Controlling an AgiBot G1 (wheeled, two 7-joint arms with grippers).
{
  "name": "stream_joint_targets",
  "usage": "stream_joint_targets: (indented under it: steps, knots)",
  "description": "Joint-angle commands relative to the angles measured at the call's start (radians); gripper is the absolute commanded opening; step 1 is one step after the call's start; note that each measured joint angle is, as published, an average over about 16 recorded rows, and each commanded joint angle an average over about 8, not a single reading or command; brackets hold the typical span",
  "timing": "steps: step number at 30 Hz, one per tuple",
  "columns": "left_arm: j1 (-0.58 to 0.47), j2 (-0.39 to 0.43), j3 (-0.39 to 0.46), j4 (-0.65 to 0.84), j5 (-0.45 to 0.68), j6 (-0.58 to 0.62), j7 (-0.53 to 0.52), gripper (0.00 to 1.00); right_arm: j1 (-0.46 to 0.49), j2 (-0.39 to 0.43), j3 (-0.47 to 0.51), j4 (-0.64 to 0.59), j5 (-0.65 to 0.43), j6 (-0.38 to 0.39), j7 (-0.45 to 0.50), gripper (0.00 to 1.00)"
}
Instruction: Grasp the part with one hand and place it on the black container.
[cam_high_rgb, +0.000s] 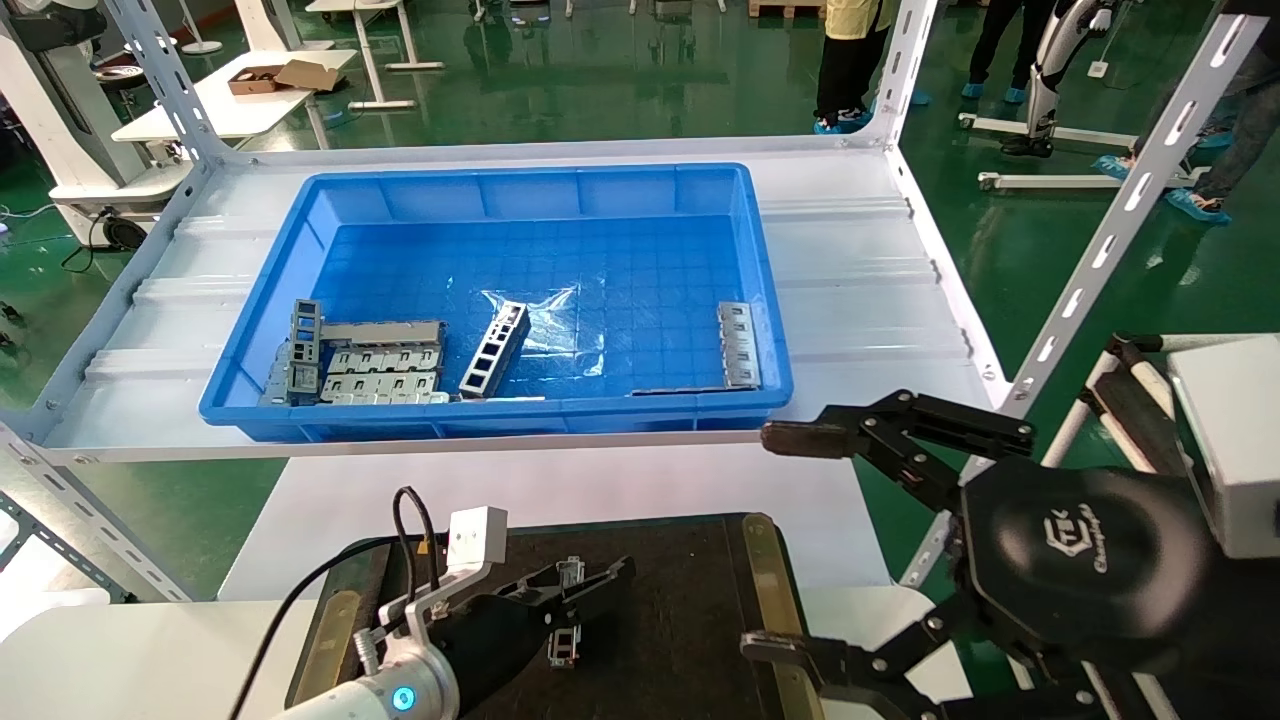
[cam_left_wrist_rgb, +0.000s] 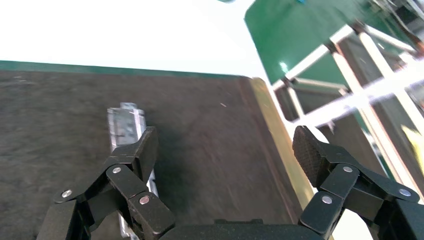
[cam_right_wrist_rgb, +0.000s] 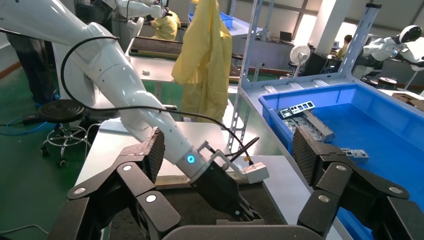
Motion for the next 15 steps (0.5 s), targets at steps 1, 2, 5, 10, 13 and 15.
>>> stream_joint_targets:
  steps: [1, 2, 5, 10, 13, 15]
  knots:
    - [0.007, -0.026, -0.023, -0.004, 0.043, 0.066, 0.0, 1.0, 0.0, 0.0, 0.0, 0.0, 0.0, 0.0, 0.0, 1.0]
    - [0.01, -0.043, -0.04, -0.004, 0.056, 0.11, 0.006, 1.0, 0.0, 0.0, 0.0, 0.0, 0.0, 0.0, 0.0, 1.0]
    - [0.023, -0.094, -0.092, -0.005, 0.082, 0.241, 0.033, 1.0, 0.0, 0.0, 0.0, 0.0, 0.0, 0.0, 0.0, 1.0]
    - [0.043, -0.179, -0.182, -0.002, 0.087, 0.462, 0.107, 1.0, 0.0, 0.0, 0.0, 0.0, 0.0, 0.0, 0.0, 1.0]
    - [0.047, -0.228, -0.229, 0.002, 0.076, 0.584, 0.158, 1.0, 0.0, 0.0, 0.0, 0.0, 0.0, 0.0, 0.0, 1.0]
    - [0.048, -0.259, -0.255, 0.005, 0.065, 0.658, 0.191, 1.0, 0.0, 0.0, 0.0, 0.0, 0.0, 0.0, 0.0, 1.0]
